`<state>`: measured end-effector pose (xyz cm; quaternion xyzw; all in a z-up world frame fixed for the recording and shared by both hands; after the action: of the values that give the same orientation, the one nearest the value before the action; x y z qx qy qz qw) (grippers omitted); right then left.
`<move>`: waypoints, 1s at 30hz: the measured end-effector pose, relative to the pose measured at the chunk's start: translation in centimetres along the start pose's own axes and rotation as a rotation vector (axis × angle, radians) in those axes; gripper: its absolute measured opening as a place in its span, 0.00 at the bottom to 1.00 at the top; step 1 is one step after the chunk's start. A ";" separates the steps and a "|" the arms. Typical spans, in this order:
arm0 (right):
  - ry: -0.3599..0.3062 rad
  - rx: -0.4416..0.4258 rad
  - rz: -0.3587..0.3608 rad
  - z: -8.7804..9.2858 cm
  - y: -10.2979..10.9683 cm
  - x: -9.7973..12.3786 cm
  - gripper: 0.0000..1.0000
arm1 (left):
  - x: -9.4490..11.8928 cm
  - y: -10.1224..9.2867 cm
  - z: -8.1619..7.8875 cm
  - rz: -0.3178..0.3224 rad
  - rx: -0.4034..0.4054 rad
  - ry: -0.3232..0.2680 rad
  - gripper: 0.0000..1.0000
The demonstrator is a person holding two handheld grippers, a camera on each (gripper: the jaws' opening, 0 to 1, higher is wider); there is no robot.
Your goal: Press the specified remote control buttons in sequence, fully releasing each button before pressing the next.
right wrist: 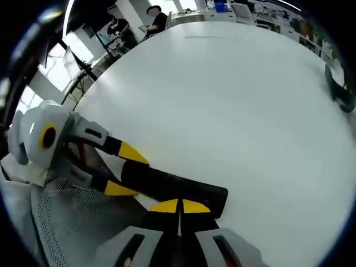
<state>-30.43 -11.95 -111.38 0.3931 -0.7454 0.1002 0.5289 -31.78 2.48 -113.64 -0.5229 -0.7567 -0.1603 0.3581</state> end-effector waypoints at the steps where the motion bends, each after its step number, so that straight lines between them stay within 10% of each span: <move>1: -0.005 -0.015 -0.009 0.0 -0.1 0.0 0.00 | 0.0 0.0 0.0 0.000 -0.001 0.000 0.25; 30: -0.022 0.022 0.037 -0.3 -0.4 -0.1 0.00 | 0.1 -0.4 -0.1 0.013 -0.022 -0.009 0.25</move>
<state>-29.94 -12.02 -111.47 0.3860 -0.7571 0.1137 0.5147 -32.16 2.32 -113.45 -0.5325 -0.7531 -0.1636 0.3499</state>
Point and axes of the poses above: the point that each gripper's makers call its tool centre point, and the gripper's own axes: x roughly backward along the fingers, y roughly to its left, z roughly out of its underside, the point moved 8 cm from there along x, roughly backward along the fingers, and after that the axes turned 10 degrees about x, right-handed, at the moved point
